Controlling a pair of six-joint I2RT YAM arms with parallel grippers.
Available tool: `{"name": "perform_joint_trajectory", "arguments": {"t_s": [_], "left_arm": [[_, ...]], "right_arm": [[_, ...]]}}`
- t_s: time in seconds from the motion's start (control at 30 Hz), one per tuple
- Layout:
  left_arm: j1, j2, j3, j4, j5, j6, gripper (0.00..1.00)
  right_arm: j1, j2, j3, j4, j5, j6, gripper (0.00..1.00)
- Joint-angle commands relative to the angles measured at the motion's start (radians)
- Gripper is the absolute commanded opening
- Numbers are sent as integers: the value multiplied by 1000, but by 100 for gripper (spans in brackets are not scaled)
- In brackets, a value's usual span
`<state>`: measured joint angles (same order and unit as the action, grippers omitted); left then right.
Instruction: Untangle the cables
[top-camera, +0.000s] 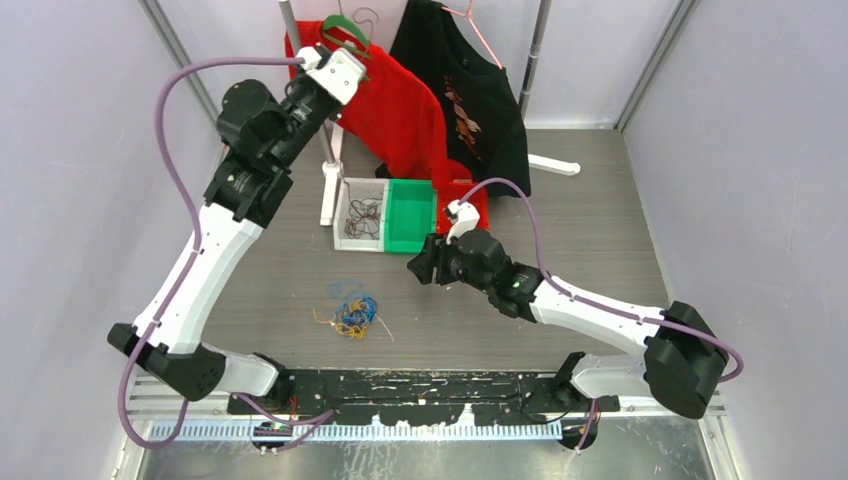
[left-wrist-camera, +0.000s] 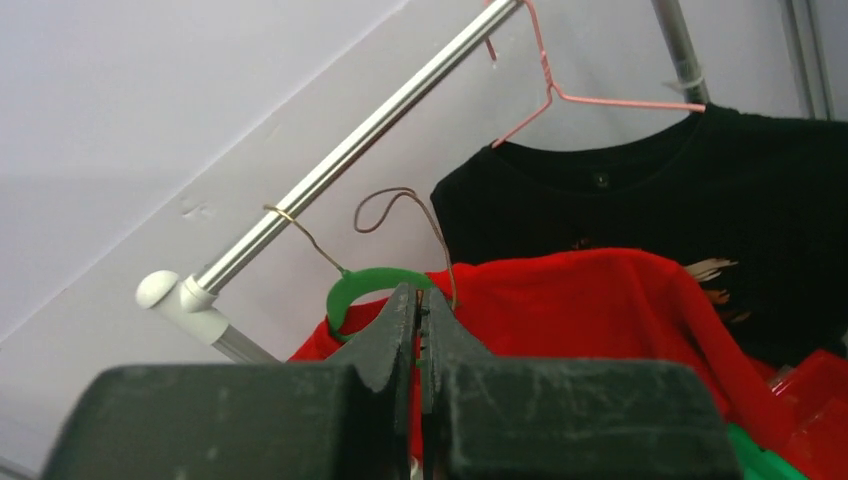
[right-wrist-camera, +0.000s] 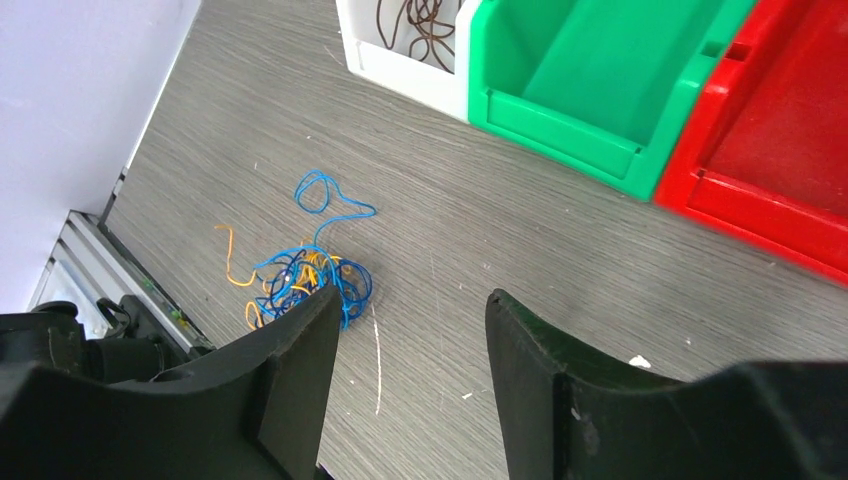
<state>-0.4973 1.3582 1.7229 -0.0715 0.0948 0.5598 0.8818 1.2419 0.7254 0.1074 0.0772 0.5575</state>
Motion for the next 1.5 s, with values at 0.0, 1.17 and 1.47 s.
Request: {"name": "perform_joint_trajectory", "arguments": {"t_s": [0.0,1.17,1.47], "left_arm": [[2,16,-11,75,-19,60,0],[264,93,-54,-140,122,-76,0],[263,89,-32,-290,165,-220,0]], "right_arm": [[-9,-66,-16,15,35,16,60],[-106,549,622,19,-192,-278,72],[-119,768,847,-77,-240,-348,63]]}}
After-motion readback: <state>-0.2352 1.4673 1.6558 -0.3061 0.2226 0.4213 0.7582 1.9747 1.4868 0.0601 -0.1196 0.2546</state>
